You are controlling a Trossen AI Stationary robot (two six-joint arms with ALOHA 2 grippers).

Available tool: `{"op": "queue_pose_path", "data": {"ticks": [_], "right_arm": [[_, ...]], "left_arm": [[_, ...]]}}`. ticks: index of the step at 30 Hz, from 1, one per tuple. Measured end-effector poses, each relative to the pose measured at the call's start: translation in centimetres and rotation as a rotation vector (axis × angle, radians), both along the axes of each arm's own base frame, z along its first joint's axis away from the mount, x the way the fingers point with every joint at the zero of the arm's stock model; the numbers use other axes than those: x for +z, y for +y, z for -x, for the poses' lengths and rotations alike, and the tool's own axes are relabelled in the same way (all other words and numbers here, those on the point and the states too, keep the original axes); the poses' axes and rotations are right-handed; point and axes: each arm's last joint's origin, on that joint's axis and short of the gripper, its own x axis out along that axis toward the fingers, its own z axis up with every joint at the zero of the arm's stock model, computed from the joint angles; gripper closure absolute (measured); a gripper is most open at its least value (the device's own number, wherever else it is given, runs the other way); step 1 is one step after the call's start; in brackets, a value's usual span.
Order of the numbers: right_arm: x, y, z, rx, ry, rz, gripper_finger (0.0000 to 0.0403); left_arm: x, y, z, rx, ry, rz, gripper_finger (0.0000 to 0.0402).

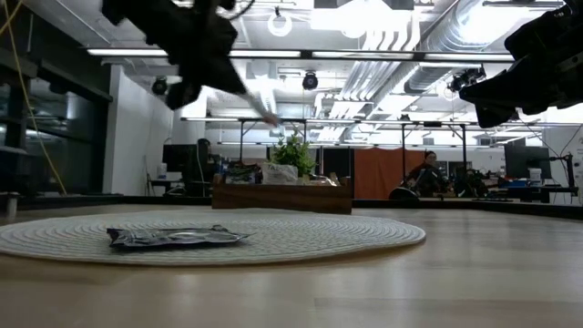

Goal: Pick & Place Tea
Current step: Put the orange tea bag into the middle section of the wooden organizer

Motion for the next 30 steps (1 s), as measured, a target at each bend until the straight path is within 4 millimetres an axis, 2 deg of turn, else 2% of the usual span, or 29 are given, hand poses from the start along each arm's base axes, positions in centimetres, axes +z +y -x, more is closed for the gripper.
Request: {"op": "queue_pose_path", "data": {"ticks": [5,8,13,18,26,30], "right_arm": [[0.0,0.0,0.0,0.000,0.000,0.000,0.0402],[0.0,0.0,0.0,0.000,0.000,0.000,0.0402],[0.0,0.0,0.0,0.000,0.000,0.000,0.0402],[0.0,0.0,0.0,0.000,0.000,0.000,0.0402],[0.0,0.0,0.0,0.000,0.000,0.000,0.0402],[0.0,0.0,0.0,0.000,0.000,0.000,0.0402]], "left_arm": [[-0.8,3.4,-2.4,0.094,-0.123,0.218,0.0401],[-1.5,5.3,-3.6,0.152,-0.139,0.344,0.0401],[-1.6,7.7,-5.4,0.231,-0.190,0.465,0.0401],[-1.2,9.4,-5.9,0.299,-0.263,0.546,0.0401],[-1.7,12.0,-4.7,0.364,-0.313,0.647,0.0401],[-1.2,13.2,-4.3,0.392,-0.362,0.725,0.0401]]}}
